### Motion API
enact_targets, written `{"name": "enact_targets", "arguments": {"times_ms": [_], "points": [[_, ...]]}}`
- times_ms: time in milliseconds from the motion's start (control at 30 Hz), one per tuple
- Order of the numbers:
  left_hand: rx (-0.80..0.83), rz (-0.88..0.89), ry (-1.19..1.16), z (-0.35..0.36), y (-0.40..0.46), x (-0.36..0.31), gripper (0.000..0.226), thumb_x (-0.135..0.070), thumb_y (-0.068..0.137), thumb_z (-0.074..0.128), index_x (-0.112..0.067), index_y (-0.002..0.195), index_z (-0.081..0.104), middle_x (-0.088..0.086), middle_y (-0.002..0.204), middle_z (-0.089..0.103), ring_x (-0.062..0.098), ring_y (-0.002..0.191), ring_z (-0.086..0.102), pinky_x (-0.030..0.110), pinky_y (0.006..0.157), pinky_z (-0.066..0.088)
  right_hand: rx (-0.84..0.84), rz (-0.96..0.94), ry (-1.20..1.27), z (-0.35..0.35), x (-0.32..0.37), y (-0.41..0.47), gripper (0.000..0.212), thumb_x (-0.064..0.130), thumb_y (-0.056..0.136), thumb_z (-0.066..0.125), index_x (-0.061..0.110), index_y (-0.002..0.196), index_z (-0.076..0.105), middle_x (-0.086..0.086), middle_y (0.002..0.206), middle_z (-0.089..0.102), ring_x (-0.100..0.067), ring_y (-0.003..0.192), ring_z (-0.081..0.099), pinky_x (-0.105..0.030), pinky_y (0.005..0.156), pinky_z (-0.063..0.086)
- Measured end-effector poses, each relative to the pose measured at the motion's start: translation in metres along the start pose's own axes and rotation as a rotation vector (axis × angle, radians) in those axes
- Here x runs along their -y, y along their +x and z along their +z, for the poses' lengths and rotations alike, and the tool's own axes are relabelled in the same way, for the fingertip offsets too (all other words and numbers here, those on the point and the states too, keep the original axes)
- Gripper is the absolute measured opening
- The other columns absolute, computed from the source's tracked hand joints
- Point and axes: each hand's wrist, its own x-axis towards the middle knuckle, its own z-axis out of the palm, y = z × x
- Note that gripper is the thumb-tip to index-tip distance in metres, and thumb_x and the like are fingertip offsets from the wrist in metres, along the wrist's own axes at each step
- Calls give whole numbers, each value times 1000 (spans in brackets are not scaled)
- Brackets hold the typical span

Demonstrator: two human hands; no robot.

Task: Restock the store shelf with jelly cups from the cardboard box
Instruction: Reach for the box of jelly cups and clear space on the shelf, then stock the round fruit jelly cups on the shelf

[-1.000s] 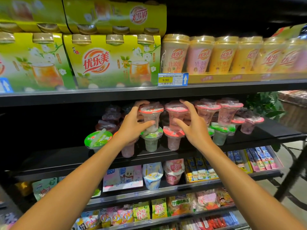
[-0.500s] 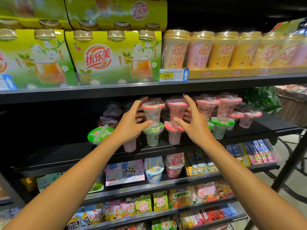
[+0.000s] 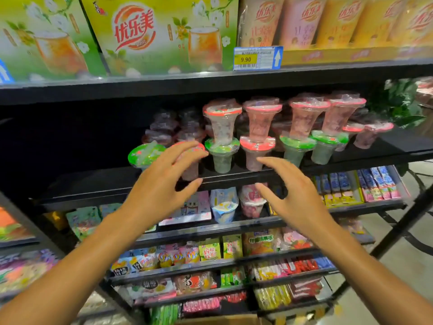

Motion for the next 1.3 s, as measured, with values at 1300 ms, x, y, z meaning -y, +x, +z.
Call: {"name": "enact_targets", "arguments": {"times_ms": [1300], "points": [[1344,-425,-263,678,-651,48,54,-42,101,49,-31,152,34,-3,162,24,22,150,23,40,116,27,1126,1153,158,552,-245,-682,49,30,99,62,27,146,48,2,144,54,-22,133,51,-29,105,41]]}}
